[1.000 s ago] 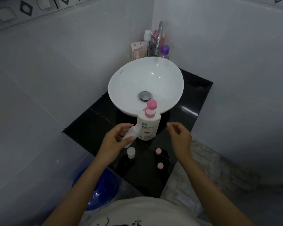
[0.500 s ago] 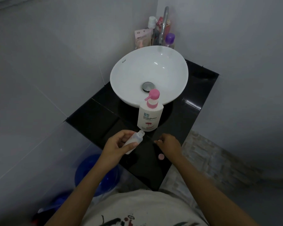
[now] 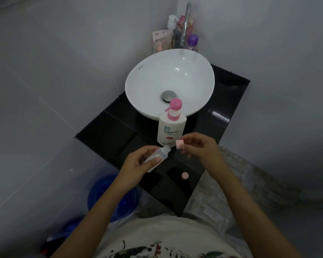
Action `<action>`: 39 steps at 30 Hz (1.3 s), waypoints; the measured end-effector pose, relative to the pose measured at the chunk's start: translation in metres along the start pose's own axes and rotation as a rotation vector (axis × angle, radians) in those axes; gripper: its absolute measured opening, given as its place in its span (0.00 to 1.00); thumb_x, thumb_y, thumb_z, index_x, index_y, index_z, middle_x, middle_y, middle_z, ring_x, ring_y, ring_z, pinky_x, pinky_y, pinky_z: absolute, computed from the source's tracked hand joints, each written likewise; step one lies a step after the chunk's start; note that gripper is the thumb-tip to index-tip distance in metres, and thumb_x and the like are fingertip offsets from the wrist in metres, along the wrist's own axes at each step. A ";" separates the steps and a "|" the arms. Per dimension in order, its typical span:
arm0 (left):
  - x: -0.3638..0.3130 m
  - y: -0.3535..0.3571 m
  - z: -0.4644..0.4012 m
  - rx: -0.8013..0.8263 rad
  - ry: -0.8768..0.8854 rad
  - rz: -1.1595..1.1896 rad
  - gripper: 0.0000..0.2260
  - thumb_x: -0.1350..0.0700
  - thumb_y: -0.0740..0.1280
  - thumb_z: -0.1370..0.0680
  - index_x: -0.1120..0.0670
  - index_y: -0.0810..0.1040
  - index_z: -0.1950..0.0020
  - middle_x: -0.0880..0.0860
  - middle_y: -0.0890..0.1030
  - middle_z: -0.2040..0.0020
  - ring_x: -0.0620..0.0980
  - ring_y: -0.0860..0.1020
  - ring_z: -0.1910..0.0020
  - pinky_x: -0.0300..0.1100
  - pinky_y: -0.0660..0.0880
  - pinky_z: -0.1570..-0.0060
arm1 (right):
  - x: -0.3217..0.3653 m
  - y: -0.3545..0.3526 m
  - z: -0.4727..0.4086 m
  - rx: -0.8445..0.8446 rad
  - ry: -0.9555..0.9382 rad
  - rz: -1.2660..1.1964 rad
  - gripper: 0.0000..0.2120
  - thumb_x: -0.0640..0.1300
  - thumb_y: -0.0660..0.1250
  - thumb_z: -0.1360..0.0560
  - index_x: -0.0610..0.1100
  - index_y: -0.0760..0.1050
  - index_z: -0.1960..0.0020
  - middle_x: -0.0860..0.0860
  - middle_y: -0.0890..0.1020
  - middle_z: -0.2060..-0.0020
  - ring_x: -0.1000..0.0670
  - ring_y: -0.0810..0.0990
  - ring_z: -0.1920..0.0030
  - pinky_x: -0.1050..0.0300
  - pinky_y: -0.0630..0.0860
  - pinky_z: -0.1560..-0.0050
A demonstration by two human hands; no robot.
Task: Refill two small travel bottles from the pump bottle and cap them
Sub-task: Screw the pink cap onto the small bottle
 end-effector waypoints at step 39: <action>-0.044 0.015 -0.001 0.078 0.086 0.005 0.14 0.49 0.68 0.31 0.48 0.79 0.47 0.48 0.81 0.48 0.44 0.79 0.47 0.35 0.78 0.51 | 0.050 0.002 0.032 0.093 -0.176 0.372 0.12 0.54 0.69 0.30 0.52 0.78 0.48 0.49 0.83 0.57 0.48 0.82 0.58 0.56 0.81 0.56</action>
Point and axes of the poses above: each hand's wrist, its own z-axis away from the middle knuckle, its own y-axis out of the palm, x = y × z, the point moved 10 cm from there along -z, towards the middle knuckle
